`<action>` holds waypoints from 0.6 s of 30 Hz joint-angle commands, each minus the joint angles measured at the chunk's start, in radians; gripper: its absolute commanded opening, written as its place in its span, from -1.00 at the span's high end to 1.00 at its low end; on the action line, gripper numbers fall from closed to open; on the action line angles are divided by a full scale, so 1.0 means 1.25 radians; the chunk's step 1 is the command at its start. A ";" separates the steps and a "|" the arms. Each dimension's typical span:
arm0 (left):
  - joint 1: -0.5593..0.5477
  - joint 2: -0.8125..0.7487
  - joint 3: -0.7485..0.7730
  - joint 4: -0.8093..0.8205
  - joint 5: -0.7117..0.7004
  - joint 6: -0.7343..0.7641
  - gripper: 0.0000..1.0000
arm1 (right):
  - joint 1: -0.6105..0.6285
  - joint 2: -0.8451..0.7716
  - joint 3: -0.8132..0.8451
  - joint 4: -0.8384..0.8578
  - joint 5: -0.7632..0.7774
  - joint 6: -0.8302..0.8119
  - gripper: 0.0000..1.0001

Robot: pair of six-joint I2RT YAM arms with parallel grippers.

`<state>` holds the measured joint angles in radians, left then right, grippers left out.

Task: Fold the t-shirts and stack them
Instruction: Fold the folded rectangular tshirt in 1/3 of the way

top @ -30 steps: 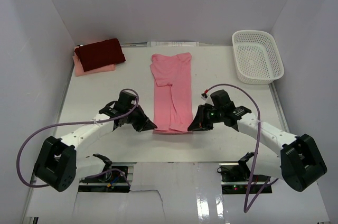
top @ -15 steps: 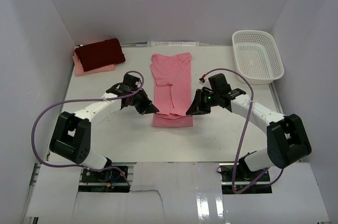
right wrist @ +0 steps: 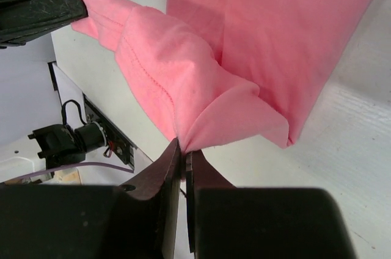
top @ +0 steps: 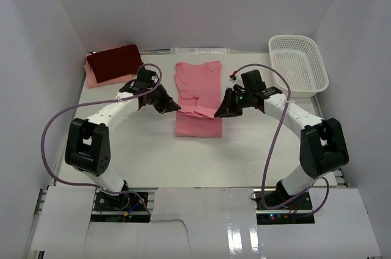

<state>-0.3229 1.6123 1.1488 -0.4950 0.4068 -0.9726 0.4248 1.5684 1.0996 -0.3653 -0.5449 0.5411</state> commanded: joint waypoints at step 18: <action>0.020 0.129 0.142 0.002 -0.014 0.039 1.00 | -0.038 0.172 0.210 -0.029 -0.030 -0.062 0.85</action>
<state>-0.3065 1.7752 1.2839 -0.5011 0.4030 -0.9390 0.3836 1.7706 1.3106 -0.3946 -0.5571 0.4904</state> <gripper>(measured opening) 0.023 0.086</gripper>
